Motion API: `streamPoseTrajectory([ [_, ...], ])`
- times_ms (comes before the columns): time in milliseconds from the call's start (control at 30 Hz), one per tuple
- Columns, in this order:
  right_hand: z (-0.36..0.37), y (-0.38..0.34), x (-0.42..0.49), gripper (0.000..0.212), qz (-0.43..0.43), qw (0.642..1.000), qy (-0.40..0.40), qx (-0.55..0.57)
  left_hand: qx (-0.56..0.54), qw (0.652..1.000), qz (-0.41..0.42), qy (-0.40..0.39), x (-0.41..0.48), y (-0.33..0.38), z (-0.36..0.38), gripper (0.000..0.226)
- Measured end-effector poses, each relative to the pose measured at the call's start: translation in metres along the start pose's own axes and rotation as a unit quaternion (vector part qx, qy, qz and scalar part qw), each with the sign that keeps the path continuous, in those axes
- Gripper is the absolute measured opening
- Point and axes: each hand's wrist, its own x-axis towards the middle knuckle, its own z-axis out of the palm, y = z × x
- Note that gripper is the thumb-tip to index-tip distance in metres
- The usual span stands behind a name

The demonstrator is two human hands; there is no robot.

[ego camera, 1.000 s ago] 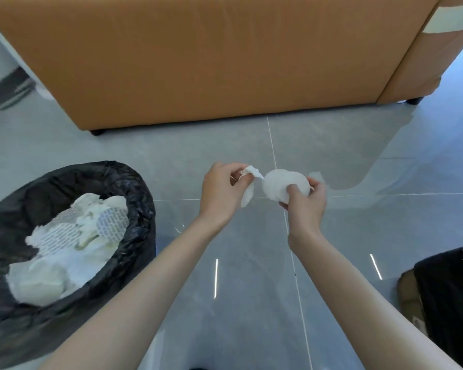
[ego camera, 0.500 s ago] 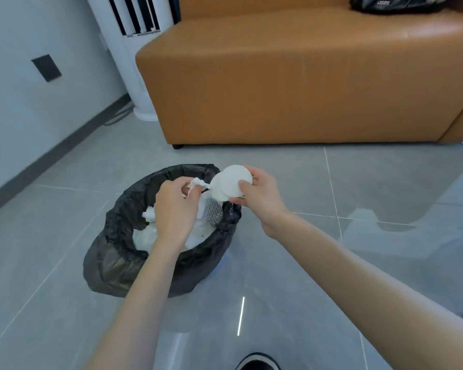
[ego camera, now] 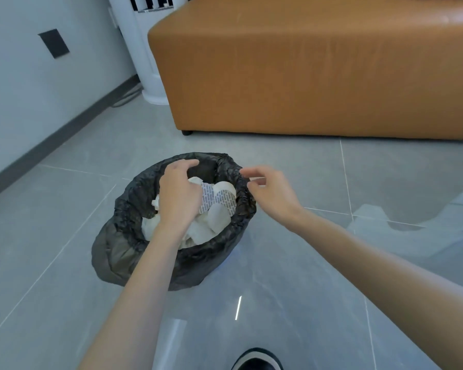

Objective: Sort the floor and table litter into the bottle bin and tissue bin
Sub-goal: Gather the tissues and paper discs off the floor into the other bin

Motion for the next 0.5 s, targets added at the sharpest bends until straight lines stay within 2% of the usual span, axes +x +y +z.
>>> streamPoseTrajectory([
  [67, -0.006, 0.008, 0.002, 0.036, -0.001, 1.0, 0.007, 0.004, 0.016, 0.999, 0.045, 0.009, 0.0, 0.004, 0.003, 0.047],
  [100, -0.007, 0.012, 0.003, 0.035, -0.001, 1.0, 0.011, 0.006, 0.043, 0.997, 0.058, -0.023, -0.001, 0.003, 0.007, 0.044],
  [167, -0.005, 0.018, 0.004, 0.032, -0.006, 1.0, 0.011, 0.01, 0.155, 0.974, 0.047, -0.159, -0.001, -0.006, 0.015, 0.051],
  [233, 0.004, 0.023, 0.005, 0.03, -0.013, 1.0, -0.013, 0.012, 0.26, 0.919, -0.001, -0.296, 0.0, -0.021, 0.023, 0.064],
  [267, 0.008, 0.025, 0.006, 0.03, -0.017, 0.999, -0.027, 0.012, 0.287, 0.896, -0.02, -0.338, 0.001, -0.028, 0.028, 0.068],
  [333, 0.014, 0.028, 0.006, 0.031, -0.032, 0.999, -0.042, 0.005, 0.299, 0.875, -0.029, -0.38, 0.0, -0.044, 0.039, 0.073],
  [500, 0.013, 0.035, 0.01, 0.032, -0.062, 0.997, -0.035, 0.003, 0.323, 0.849, -0.023, -0.417, 0.008, -0.058, 0.052, 0.072],
])
